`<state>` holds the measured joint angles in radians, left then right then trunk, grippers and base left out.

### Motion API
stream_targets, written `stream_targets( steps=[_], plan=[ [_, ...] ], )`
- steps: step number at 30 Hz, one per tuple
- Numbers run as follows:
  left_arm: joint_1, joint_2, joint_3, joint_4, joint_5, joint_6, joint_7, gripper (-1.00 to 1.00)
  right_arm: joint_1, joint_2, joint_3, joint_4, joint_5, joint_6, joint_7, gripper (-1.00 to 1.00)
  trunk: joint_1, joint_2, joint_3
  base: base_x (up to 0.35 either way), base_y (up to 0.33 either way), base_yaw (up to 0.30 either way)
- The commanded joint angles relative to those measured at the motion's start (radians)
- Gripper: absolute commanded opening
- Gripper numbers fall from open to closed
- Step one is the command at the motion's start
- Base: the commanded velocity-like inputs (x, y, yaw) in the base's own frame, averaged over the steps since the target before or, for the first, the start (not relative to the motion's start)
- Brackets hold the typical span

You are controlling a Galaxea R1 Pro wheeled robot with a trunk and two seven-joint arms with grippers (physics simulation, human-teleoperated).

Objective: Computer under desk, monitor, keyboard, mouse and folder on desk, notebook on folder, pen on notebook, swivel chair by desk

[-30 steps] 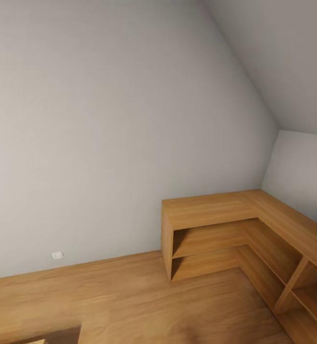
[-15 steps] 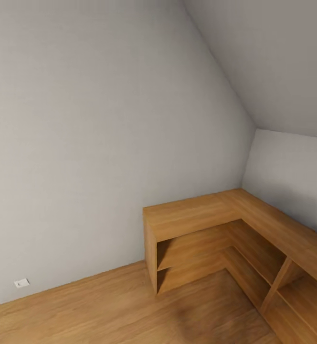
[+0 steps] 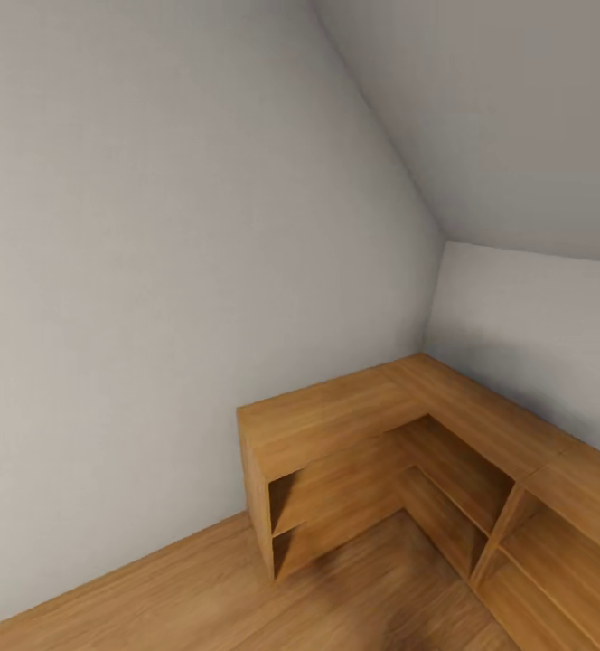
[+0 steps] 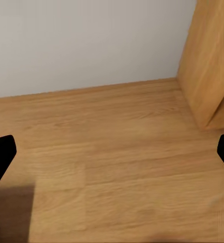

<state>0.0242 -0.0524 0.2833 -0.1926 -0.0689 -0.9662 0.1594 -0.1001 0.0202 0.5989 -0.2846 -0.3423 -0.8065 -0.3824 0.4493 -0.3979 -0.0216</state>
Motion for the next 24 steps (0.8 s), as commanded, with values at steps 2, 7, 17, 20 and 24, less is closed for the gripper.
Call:
stream_targets(
  steps=[2, 7, 17, 20, 24],
  plan=[
    [0.0, 0.001, 0.001, -0.002, -0.008, 0.0, 0.008, 1.0, -0.001, 0.0, 0.009, 0.0, -0.004, -0.003, -0.007, 1.0, 0.001, -0.002, -0.003, 0.048, 0.011, -0.264],
    [0.0, 0.005, 0.001, -0.002, -0.008, 0.0, 0.008, 1.0, -0.001, 0.001, 0.009, 0.001, -0.004, 0.002, -0.007, 1.0, 0.001, -0.002, -0.006, 0.025, 0.005, -0.264],
    [0.0, 0.01, 0.001, -0.002, -0.008, 0.0, 0.008, 1.0, -0.002, 0.001, 0.008, 0.001, -0.004, 0.005, -0.008, 1.0, 0.001, -0.002, -0.012, 0.198, 0.001, -0.263],
    [0.0, 0.011, 0.001, -0.002, -0.008, 0.0, 0.006, 1.0, -0.002, 0.003, 0.006, 0.012, -0.005, 0.006, -0.009, 1.0, 0.001, -0.002, -0.015, 0.218, 0.0, -0.198],
    [0.0, 0.011, 0.001, -0.002, -0.008, 0.0, 0.005, 1.0, -0.002, 0.005, 0.006, 0.021, -0.006, 0.006, -0.009, 1.0, 0.001, -0.002, -0.02, 0.055, 0.0, -0.154]
  ],
)
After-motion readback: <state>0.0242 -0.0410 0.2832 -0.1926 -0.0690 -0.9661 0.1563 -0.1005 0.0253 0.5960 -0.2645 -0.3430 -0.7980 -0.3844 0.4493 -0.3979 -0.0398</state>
